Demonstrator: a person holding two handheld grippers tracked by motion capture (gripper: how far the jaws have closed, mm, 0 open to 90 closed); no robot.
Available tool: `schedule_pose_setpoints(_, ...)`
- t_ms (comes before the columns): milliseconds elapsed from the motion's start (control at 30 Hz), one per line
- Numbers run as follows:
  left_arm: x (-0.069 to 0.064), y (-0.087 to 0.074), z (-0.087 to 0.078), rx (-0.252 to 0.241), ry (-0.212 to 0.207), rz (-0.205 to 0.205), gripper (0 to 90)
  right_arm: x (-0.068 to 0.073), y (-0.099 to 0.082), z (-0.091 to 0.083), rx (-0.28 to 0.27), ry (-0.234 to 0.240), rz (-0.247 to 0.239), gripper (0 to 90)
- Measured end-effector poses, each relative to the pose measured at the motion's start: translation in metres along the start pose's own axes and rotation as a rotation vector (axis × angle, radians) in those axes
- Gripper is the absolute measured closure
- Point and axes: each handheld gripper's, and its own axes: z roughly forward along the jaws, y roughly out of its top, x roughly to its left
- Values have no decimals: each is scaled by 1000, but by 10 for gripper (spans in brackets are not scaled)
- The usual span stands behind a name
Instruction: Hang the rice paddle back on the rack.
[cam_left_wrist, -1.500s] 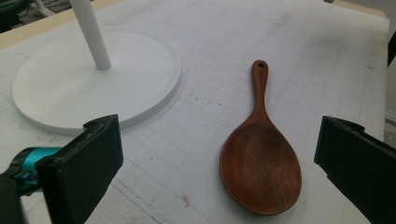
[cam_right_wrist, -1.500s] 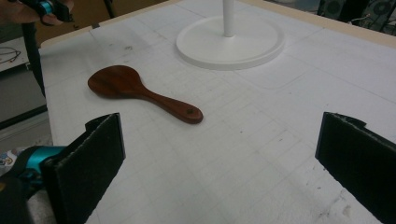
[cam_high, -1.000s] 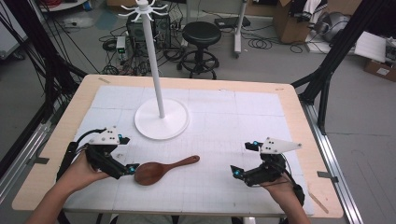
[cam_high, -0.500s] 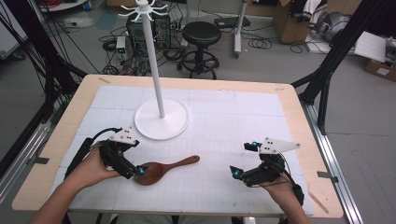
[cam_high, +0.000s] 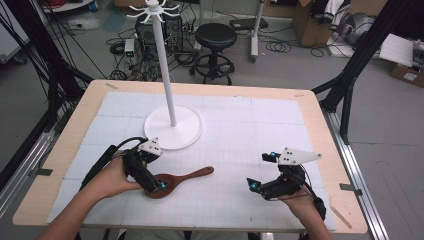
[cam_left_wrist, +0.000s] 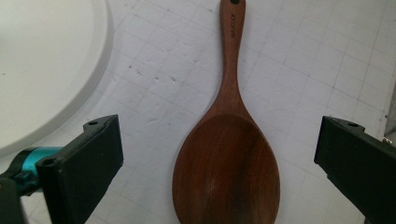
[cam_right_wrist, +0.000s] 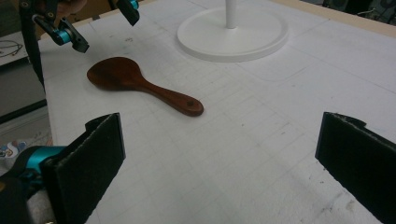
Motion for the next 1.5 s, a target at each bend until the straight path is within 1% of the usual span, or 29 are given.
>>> schedule_pose_setpoints(100, -3, 6, 7, 41, -2, 16, 17, 0, 0, 0, 1, -1, -4, 5)
schedule_pose_setpoints(167, -6, 11, 11, 64, -1, 16, 17, 0, -1, 1, 3, 1, -1, 5)
schedule_pose_setpoints(200, -6, 13, 13, 75, -3, 27, 17, 0, -1, 1, 7, -1, -3, 4)
schedule_pose_setpoints(400, -11, 26, 23, 114, -10, 35, 18, 0, -1, 1, 7, 0, -2, 4)
schedule_pose_setpoints(500, -13, 32, 29, 149, -10, 45, 17, -1, -1, 1, 7, -1, -7, 5)
schedule_pose_setpoints(533, -13, 32, 29, 149, -10, 45, 18, -1, -1, 1, 7, -1, -7, 5)
schedule_pose_setpoints(600, -14, 35, 33, 167, -9, 45, 17, 0, -1, 1, 8, -2, -8, 5)
schedule_pose_setpoints(633, -15, 36, 35, 175, -9, 50, 18, 0, -1, 1, 10, 3, -3, 5)
schedule_pose_setpoints(700, -17, 41, 40, 199, -10, 60, 17, 0, -1, 2, 11, 2, -10, 5)
schedule_pose_setpoints(733, -17, 41, 40, 199, -10, 60, 18, 0, -1, 2, 11, 2, -10, 5)
schedule_pose_setpoints(767, -18, 43, 41, 209, -9, 68, 18, 1, 0, 2, 11, 4, -9, 5)
schedule_pose_setpoints(867, -19, 48, 47, 232, -14, 73, 17, 1, 0, 3, 12, 6, -7, 4)
schedule_pose_setpoints(900, -19, 51, 51, 249, -16, 76, 17, 1, -1, 2, 12, 5, -7, 5)
schedule_pose_setpoints(933, -19, 51, 51, 249, -16, 76, 18, 1, -1, 2, 12, 5, -7, 5)
schedule_pose_setpoints(967, -19, 52, 53, 261, -17, 78, 18, 0, -1, 2, 10, 2, -10, 4)
schedule_pose_setpoints(1033, -20, 54, 57, 278, -13, 84, 18, 0, -1, 2, 9, 3, -3, 5)
schedule_pose_setpoints(1100, -20, 56, 59, 294, -9, 90, 18, 0, -1, 2, 12, 1, -8, 5)
schedule_pose_setpoints(1200, -22, 62, 63, 314, -13, 100, 24, -1, -1, 2, 16, 1, -6, 5)
schedule_pose_setpoints(1300, -24, 67, 69, 345, -1, 111, 30, -1, -2, 2, 18, 2, -5, 4)
schedule_pose_setpoints(1433, -24, 70, 76, 383, -9, 108, 30, 0, -2, 3, 20, -1, -9, 5)
schedule_pose_setpoints(1500, -24, 71, 79, 398, -6, 106, 31, -1, -2, 3, 21, 0, -11, 4)
